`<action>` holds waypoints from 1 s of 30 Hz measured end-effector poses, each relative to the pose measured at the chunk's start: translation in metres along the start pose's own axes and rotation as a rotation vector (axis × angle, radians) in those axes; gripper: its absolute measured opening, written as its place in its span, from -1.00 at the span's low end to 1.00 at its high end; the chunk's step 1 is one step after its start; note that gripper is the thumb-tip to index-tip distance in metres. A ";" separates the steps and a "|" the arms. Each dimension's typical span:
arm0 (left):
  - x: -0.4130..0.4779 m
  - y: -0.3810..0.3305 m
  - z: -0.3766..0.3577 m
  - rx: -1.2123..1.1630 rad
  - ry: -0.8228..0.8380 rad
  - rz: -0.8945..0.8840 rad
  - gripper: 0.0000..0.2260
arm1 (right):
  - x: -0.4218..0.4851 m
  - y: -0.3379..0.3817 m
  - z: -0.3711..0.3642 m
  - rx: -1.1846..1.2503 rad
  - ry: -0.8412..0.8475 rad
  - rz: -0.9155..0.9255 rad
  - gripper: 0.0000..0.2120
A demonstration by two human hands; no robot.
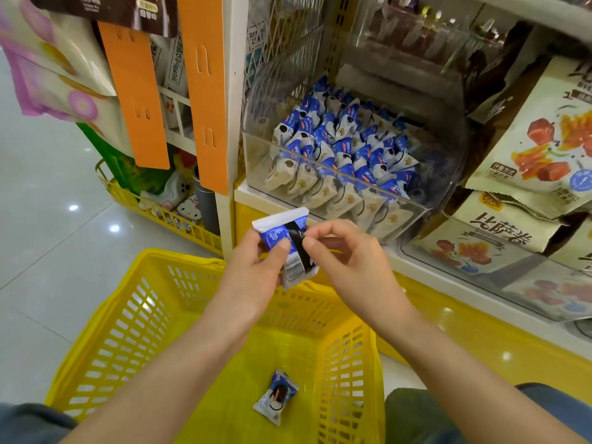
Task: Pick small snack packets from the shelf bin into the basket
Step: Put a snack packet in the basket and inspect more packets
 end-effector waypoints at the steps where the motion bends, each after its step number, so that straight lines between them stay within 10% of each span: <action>1: 0.002 -0.002 0.002 0.026 -0.004 -0.026 -0.81 | 0.000 -0.001 0.000 0.065 0.002 -0.047 -0.91; 8: 0.010 -0.009 0.005 0.196 0.000 -0.177 -0.90 | -0.002 -0.013 -0.010 0.332 0.183 -0.359 -0.84; 30: 0.002 -0.008 0.001 0.659 0.027 -0.537 -0.77 | -0.010 -0.009 -0.017 0.040 0.046 -0.008 -0.79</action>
Point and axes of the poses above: each hand's wrist, its own x-axis towards the middle knuckle, its own z-axis out of the back of the hand, y = z × x, the point moved 5 cm from there along x, towards the middle knuckle, and after that the axes turned 9 degrees about -y, right-handed, at the moved point
